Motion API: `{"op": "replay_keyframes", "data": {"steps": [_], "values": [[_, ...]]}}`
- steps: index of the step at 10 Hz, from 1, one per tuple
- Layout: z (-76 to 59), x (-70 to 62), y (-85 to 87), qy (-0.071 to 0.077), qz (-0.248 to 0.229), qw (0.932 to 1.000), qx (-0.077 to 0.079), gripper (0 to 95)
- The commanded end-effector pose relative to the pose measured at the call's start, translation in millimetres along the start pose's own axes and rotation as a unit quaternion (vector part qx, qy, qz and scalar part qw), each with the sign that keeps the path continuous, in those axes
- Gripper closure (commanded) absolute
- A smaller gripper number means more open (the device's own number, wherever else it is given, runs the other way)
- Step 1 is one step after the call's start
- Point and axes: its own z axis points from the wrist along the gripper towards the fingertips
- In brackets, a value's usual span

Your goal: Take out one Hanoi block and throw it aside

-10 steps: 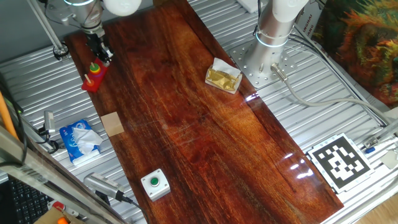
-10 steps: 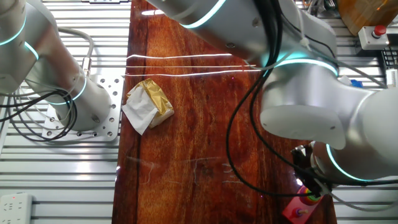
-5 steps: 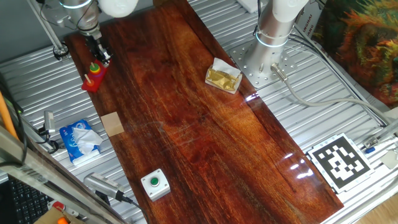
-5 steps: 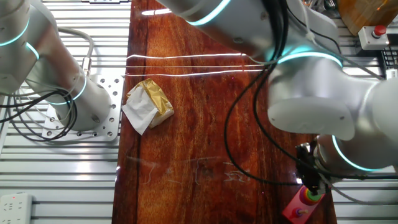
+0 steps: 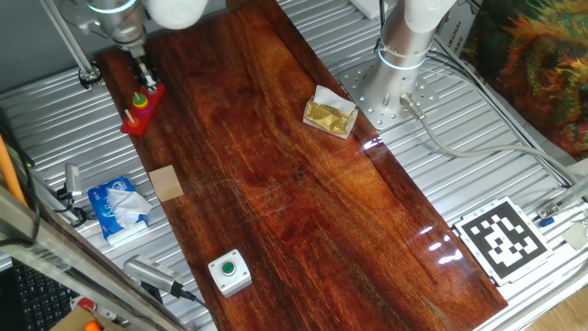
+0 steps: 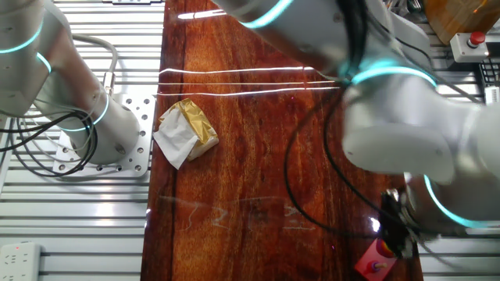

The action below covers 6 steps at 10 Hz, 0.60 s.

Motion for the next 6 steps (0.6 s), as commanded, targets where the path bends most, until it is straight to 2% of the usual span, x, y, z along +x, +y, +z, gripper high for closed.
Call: {"op": "replay_keyframes", "data": {"steps": [1, 4, 6], "values": [[-2.0, -2.6, -5.9, 0.004, -0.032, 0.9995, -0.003, 95.0], [1.4, -4.6, -9.0, 0.001, -0.030, 0.9995, -0.008, 95.0], [4.2, -6.2, -11.3, 0.004, -0.036, 0.9993, -0.006, 95.0]]}}
